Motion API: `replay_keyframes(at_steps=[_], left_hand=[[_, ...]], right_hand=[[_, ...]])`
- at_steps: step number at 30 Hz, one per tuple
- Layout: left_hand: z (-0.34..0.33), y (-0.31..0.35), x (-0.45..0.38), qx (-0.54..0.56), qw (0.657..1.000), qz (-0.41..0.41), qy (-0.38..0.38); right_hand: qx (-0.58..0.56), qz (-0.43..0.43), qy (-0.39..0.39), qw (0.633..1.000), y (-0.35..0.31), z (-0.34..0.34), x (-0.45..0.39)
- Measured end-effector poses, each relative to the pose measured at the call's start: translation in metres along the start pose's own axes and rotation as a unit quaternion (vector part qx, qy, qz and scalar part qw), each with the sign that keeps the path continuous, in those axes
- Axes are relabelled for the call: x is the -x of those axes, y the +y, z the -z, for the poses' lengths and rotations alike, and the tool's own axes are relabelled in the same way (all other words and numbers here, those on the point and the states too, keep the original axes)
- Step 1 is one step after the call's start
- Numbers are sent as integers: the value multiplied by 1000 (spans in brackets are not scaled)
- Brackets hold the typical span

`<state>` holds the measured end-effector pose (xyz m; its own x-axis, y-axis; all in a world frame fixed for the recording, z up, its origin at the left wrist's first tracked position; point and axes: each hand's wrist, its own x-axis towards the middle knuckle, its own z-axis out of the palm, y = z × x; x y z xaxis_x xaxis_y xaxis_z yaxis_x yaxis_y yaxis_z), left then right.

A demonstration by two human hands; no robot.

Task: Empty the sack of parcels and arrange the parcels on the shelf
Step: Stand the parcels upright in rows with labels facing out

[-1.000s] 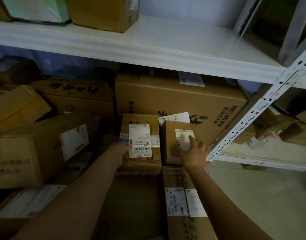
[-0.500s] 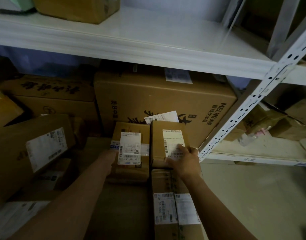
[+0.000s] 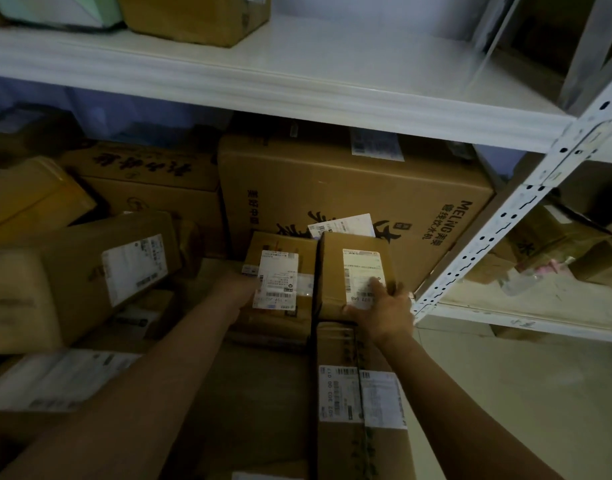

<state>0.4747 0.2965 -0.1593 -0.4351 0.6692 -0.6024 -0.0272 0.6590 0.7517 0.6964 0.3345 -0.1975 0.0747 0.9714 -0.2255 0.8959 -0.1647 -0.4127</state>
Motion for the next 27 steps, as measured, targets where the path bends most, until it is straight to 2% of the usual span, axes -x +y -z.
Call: replay_keyframes(at_steps=[3,4,5,7,9,13,16,20,23,27], left_hand=[[19,8,25,13,999,-50,-2],[25,11,36,23,998,-59,-9],[31,12,46,24,997,-67,-12],[40,10,65,3,996,-88,-11],[43,3,83,-26,993,-112,-22],[42,-21,118,-125,978,-144,-90],[50,-41,142,-203,951,-187,-142],[58,-75,161,-285,915,-194,-209],[59,-102,157,-358,896,-179,-191],[64,-129,154,-323,918,-188,-136]], right_hand=[[-48,79,100,991,-9,0,20],[-74,114,108,985,-14,-1,28],[-112,137,86,980,-20,-2,36],[-195,155,-11,968,-32,-4,58],[-234,167,-86,954,-41,-8,80],[-230,177,-130,948,-42,-22,116],[-212,114,-164,957,-37,-24,138],[-91,12,-241,966,-23,-31,166],[-15,-31,-223,974,-12,-28,198],[-5,-143,-191,971,10,-26,232]])
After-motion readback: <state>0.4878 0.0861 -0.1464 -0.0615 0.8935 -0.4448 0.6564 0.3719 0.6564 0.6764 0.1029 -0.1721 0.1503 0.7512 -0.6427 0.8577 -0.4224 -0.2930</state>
